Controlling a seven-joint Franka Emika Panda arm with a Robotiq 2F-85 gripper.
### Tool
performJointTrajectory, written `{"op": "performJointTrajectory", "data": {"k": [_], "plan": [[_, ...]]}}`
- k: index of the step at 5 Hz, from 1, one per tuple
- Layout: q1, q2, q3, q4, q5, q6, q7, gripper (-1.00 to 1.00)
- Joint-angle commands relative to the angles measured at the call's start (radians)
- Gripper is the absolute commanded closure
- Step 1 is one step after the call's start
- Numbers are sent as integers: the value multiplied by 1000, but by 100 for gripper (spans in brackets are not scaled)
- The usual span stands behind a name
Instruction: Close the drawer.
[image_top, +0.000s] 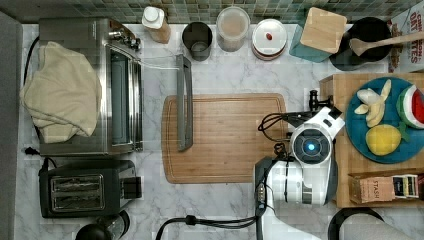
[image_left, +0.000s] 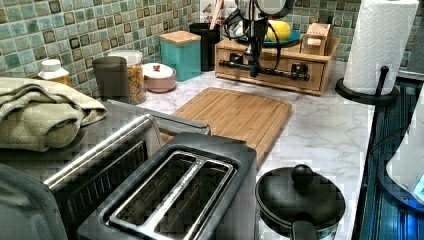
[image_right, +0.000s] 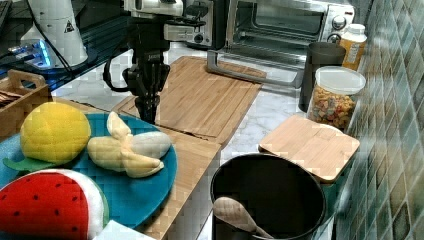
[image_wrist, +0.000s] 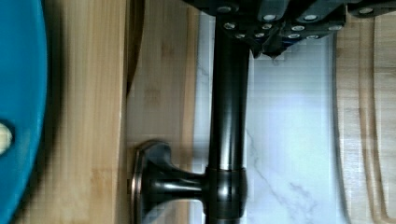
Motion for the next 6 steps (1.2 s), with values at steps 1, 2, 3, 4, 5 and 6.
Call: {"op": "performJointTrajectory", "data": {"k": [1, 2, 3, 4, 5, 6], "plan": [[-160, 76, -111, 101, 87, 52, -180, 100], [-154, 76, -117, 101, 90, 53, -182, 100], [-154, 76, -117, 101, 90, 52, -182, 100], [-149, 77, -122, 100, 93, 53, -184, 100], [-147, 77, -124, 100, 94, 53, -185, 100], [-141, 77, -129, 100, 98, 53, -188, 100]]}}
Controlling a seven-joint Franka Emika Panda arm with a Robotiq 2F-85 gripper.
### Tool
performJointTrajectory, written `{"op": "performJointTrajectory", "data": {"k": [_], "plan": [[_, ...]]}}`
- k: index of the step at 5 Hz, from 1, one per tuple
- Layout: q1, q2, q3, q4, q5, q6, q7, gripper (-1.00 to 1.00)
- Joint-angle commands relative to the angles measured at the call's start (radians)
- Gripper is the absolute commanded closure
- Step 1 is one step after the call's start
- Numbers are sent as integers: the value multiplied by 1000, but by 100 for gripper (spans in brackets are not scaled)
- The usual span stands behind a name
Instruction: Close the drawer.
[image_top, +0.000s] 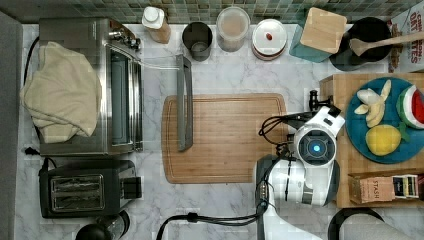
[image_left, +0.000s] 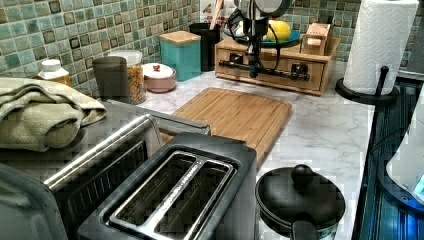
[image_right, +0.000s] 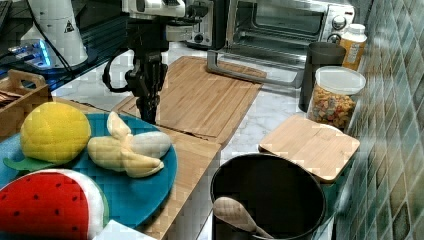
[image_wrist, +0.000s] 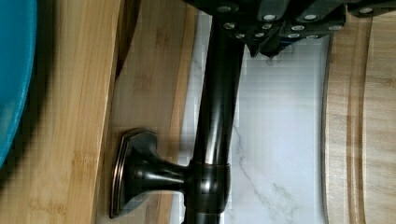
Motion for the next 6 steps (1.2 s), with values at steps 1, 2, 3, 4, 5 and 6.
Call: {"op": "performJointTrajectory", "data": {"k": [1, 2, 3, 4, 5, 6], "plan": [[-142, 75, -121, 100, 24, 43, -43, 100], [-142, 74, -121, 100, 24, 43, -42, 100], [-136, 75, -127, 100, 27, 44, -45, 100], [-137, 75, -126, 100, 27, 43, -44, 100], [-180, 72, -84, 101, 1, 40, -27, 100], [-139, 75, -124, 100, 25, 43, -43, 100]]}}
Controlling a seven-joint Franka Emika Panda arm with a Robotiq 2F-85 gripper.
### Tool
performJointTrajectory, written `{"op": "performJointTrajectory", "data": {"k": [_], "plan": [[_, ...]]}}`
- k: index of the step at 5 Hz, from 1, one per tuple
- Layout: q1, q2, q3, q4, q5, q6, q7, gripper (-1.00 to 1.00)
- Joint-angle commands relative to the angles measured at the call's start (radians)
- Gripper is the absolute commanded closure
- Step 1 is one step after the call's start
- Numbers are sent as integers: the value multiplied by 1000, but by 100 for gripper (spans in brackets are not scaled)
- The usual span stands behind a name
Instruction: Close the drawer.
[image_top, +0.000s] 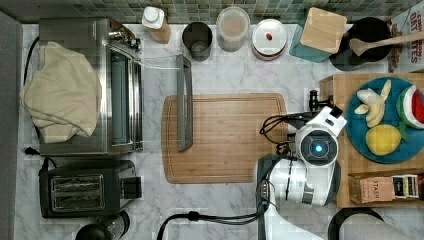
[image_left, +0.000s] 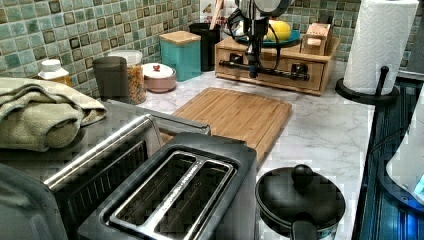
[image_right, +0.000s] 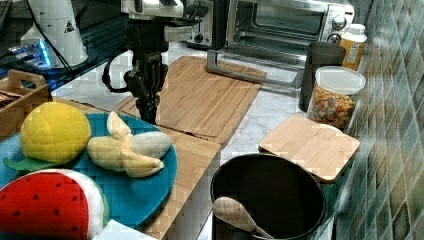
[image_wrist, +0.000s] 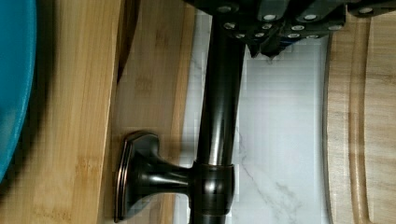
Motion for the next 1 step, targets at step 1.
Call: {"op": "performJointTrajectory", "data": {"k": [1], "plan": [[-135, 73, -125, 98, 1, 42, -44, 100]]}}
